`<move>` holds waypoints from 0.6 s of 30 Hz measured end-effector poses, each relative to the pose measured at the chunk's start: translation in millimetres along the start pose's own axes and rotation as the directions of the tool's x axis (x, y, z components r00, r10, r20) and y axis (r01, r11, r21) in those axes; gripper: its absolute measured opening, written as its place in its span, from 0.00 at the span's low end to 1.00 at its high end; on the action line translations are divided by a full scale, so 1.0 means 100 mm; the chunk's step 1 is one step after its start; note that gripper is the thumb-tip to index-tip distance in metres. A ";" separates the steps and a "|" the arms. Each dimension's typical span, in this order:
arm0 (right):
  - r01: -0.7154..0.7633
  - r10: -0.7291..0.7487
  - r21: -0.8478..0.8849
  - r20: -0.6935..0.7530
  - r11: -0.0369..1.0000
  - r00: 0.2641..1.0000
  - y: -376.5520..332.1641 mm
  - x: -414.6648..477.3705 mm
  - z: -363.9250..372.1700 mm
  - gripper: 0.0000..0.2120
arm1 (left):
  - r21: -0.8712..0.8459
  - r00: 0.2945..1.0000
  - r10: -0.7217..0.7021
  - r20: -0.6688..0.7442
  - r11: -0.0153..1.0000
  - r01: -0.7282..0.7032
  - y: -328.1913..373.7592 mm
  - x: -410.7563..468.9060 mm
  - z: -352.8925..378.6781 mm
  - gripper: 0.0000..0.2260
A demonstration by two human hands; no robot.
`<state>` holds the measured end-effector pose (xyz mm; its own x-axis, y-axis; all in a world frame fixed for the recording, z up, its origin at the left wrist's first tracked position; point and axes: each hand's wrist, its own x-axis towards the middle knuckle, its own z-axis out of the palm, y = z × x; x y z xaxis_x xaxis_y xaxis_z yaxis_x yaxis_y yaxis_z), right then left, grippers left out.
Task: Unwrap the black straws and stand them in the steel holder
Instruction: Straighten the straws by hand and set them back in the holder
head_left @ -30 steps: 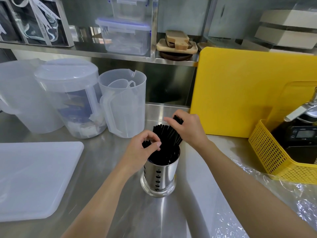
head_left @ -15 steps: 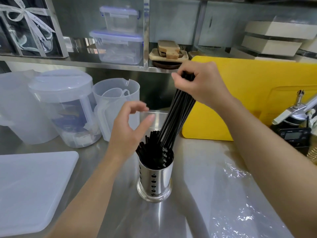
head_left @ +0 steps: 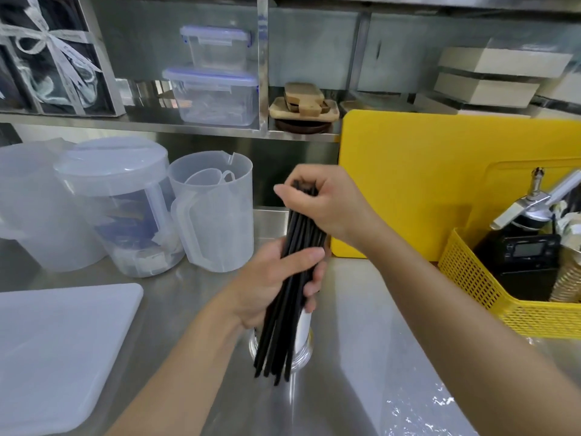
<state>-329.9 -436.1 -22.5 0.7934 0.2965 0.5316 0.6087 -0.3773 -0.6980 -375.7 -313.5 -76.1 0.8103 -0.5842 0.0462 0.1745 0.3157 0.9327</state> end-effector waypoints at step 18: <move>-0.440 0.386 0.560 0.220 0.702 0.896 0.21 -0.51 0.30 0.07 | -0.026 0.953 0.005 -0.304 1.000 -0.013 -0.20 -0.10 -0.17 0.19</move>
<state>-358.0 -432.8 -78.4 0.9443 0.3131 0.1016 0.0750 0.0958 -0.9926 -378.0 -301.1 -101.0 0.9428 -0.3279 -0.0604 0.1784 0.3429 0.9223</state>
